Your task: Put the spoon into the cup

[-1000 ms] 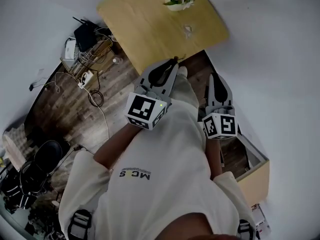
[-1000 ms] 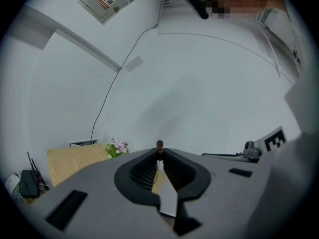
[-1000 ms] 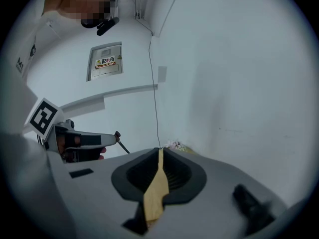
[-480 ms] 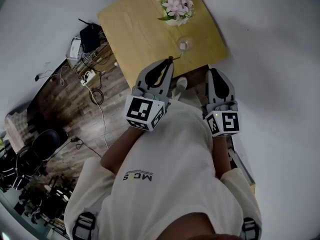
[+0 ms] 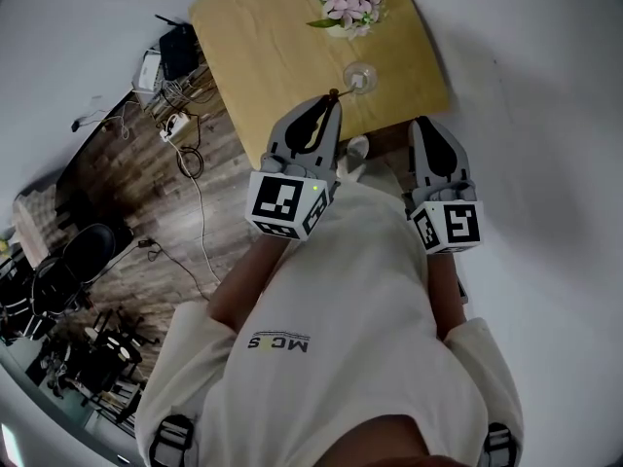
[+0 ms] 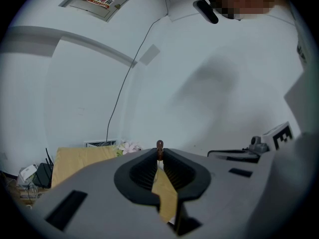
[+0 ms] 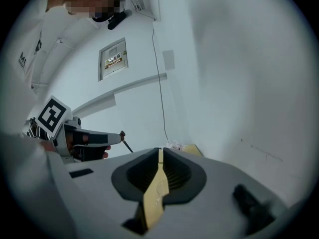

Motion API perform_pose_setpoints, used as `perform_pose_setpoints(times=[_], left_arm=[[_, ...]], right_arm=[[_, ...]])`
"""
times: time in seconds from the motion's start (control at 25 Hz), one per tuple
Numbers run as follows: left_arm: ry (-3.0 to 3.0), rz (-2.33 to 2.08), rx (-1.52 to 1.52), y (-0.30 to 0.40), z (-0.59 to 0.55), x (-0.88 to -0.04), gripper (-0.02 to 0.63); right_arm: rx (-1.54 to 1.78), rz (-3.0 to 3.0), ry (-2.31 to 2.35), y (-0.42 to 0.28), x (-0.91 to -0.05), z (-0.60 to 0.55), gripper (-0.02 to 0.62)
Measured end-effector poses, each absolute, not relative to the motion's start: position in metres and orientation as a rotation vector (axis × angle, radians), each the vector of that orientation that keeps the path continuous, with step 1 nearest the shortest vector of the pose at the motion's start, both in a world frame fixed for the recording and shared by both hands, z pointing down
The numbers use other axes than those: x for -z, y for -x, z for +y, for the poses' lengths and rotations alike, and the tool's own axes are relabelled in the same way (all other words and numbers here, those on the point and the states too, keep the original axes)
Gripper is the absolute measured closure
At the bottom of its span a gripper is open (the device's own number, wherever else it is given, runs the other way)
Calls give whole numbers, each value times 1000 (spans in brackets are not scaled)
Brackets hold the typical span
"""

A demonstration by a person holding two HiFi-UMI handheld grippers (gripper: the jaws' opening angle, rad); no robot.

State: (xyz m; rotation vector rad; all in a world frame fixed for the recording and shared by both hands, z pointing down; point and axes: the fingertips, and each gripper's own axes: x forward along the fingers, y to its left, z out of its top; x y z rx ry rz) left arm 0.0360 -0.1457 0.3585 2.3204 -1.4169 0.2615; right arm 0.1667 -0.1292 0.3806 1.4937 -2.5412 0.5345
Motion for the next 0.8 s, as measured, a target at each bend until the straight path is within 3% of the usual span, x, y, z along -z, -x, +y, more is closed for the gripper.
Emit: perform_pose_setpoints(times=[0.8], left_arm=[[-2218,-1433,-468,-44,-177,-473,561]], right_arm=[[-590,-2497,-1471,-184,-427,-159,551]])
